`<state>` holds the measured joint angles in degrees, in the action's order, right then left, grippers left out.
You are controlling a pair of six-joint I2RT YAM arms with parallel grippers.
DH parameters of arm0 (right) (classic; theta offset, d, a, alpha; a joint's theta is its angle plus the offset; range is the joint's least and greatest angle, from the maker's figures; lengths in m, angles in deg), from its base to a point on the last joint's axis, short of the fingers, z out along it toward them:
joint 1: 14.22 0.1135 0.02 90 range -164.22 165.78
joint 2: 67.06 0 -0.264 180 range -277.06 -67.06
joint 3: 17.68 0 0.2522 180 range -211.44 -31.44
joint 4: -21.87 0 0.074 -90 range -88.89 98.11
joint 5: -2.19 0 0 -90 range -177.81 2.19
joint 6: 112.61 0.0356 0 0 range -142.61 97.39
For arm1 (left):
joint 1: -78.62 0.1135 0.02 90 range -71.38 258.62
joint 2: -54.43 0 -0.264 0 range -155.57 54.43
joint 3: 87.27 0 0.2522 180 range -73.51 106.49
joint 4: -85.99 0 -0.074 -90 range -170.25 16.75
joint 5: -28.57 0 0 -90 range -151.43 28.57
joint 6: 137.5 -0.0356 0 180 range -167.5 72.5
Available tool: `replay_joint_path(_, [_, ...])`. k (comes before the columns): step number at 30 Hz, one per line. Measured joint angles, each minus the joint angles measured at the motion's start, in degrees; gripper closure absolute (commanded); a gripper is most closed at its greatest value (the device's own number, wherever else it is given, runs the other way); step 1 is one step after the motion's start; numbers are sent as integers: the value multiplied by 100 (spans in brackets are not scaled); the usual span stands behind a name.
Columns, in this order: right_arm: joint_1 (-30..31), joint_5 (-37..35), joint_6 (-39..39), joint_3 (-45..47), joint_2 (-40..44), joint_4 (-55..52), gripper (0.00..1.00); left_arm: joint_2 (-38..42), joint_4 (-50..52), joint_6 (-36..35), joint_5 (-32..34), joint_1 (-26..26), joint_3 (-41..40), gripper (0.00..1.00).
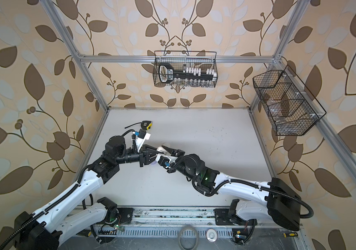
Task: Insert wireless bluetooth earbuds into charging case
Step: Pass the charging case.
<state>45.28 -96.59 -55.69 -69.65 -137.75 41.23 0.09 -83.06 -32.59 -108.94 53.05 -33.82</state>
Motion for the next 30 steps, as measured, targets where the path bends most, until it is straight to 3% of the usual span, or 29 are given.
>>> replay_joint_path(8, [-4, -22, -22, -7, -46, -15, 80, -37, 22, -4, 39, 2, 0, 73])
replay_joint_path(12, [-4, -24, -22, -15, -68, -31, 79, -42, 61, -7, 61, 2, 0, 82])
replay_joint_path(14, [-4, -24, -22, -15, -68, -39, 71, -46, 70, -20, 61, 0, 0, 90])
replay_joint_path(17, [-4, -24, -11, -17, -68, -48, 48, -50, 74, -61, 61, -2, 0, 100])
replay_joint_path(22, [87, -2, 181, -212, 87, -448, 25, 57, -50, -280, 146, -74, -31, 100])
replay_joint_path(30, [608, 107, 754, 686, 2201, -428, 20, 1036, -1198, -1556, 162, -79, -1436, 100])
